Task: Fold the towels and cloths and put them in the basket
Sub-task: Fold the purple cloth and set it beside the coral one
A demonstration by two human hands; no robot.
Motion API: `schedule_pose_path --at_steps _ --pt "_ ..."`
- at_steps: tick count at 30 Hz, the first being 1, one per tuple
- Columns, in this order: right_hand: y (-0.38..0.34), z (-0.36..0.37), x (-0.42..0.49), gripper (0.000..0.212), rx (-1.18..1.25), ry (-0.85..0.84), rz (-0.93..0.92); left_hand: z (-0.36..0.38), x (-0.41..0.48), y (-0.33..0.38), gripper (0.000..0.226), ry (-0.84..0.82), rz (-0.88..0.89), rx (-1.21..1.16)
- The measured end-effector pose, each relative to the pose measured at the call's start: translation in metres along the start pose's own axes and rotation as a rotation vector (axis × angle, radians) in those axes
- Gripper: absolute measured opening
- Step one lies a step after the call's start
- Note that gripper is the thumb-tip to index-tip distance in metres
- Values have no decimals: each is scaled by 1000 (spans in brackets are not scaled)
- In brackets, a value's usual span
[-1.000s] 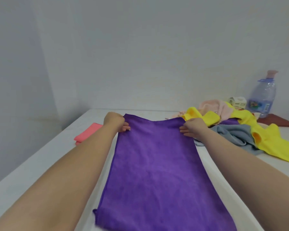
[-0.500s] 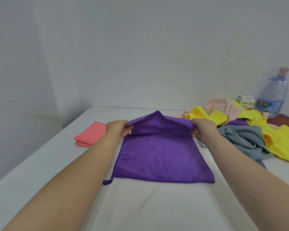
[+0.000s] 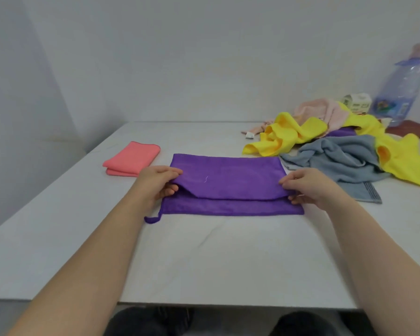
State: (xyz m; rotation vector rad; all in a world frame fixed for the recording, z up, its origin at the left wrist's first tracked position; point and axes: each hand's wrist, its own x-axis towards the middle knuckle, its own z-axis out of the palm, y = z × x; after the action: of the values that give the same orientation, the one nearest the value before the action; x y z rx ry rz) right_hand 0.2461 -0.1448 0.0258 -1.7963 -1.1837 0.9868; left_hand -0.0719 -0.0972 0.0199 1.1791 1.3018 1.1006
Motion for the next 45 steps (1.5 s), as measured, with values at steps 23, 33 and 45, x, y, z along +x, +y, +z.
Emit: schedule_pose_path --at_steps 23,33,45 --pt "-7 -19 -13 13 -409 -136 50 -34 -12 13 22 -367 -67 494" --pt "-6 -14 -12 2 -550 -157 51 -32 -8 8 13 -339 9 704" --pt "2 47 -8 49 -806 164 -537 19 -5 -14 57 -270 616 1224"
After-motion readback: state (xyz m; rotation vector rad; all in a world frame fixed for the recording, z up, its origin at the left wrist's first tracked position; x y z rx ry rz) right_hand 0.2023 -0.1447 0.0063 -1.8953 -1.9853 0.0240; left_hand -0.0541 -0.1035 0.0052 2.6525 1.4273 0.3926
